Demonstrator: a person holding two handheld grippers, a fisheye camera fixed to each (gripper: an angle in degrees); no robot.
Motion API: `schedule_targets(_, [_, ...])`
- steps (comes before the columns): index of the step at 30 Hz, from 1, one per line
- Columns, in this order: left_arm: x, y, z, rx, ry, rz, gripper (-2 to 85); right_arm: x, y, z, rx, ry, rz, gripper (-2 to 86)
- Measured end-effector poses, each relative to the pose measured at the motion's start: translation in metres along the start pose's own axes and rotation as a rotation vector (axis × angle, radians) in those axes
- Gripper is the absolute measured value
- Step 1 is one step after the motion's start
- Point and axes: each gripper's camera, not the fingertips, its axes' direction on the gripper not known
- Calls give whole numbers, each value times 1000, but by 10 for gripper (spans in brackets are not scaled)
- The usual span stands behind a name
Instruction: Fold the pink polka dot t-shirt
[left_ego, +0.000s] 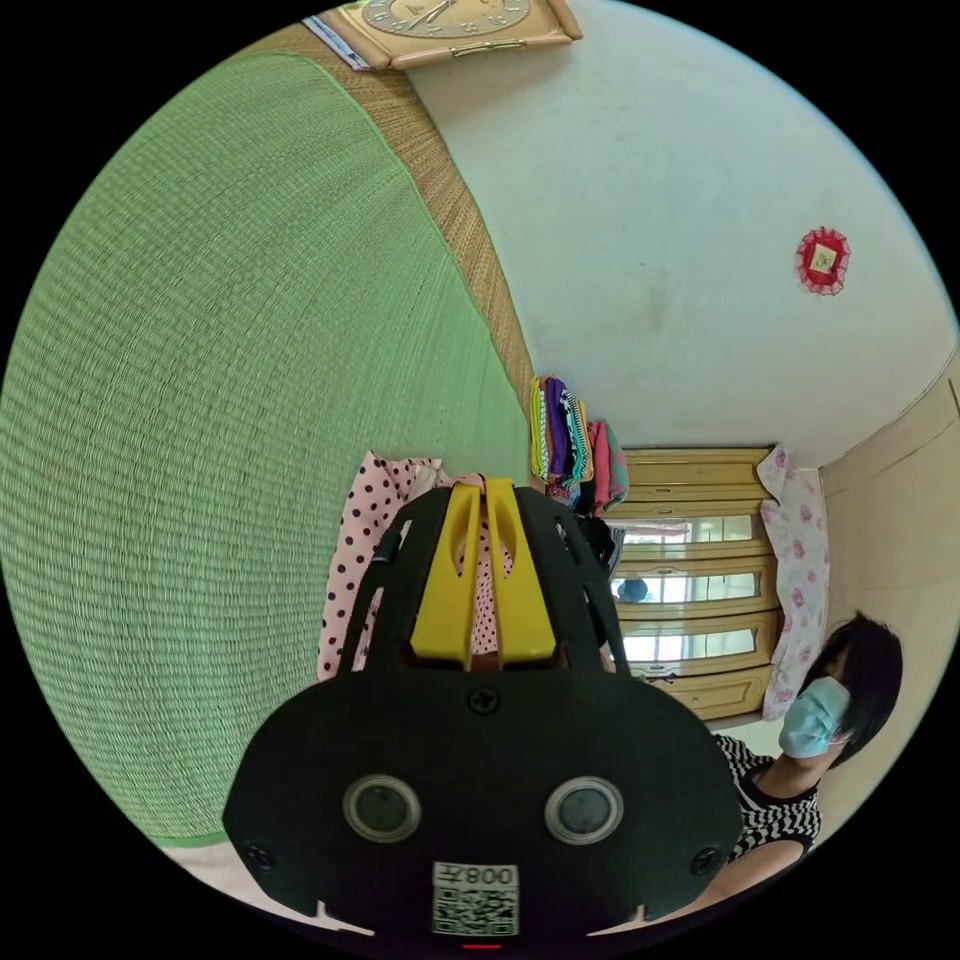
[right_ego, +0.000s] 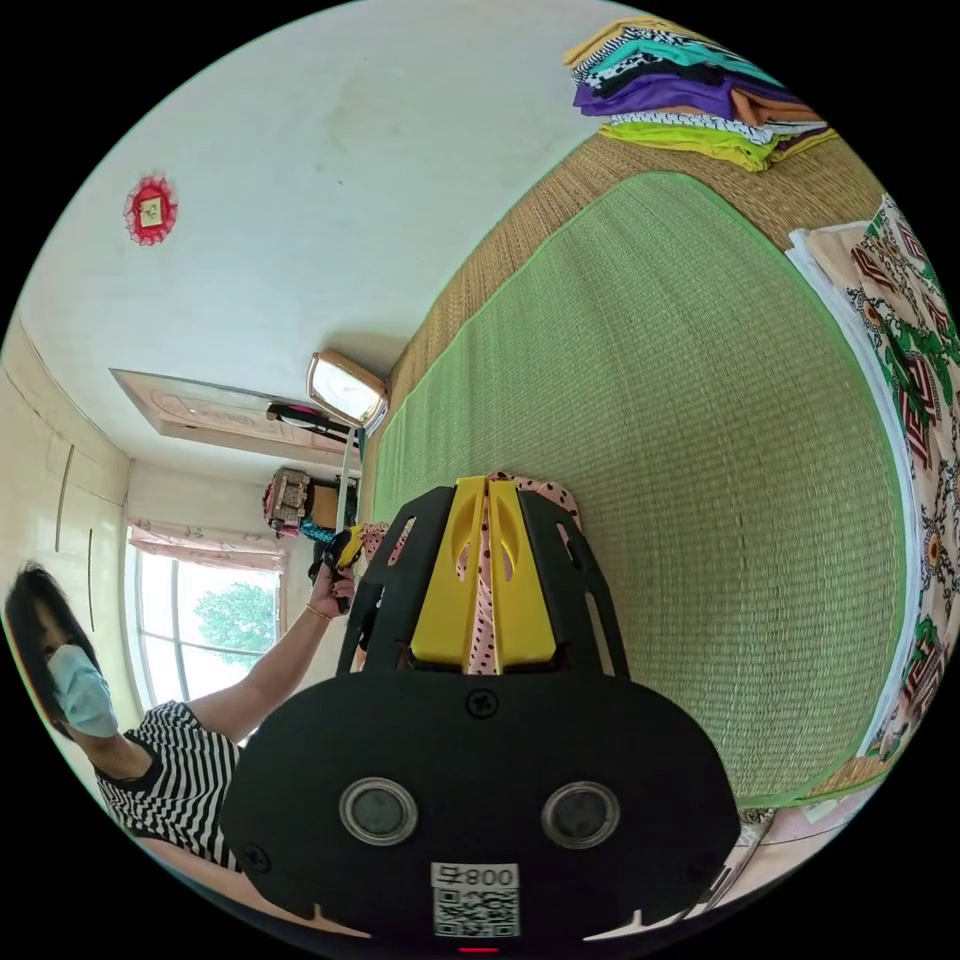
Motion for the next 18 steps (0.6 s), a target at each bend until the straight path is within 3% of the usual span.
schedule_targets(18, [-10,-99,58,4,-10,-129,59,-1,-114,93,-133,59,155,5])
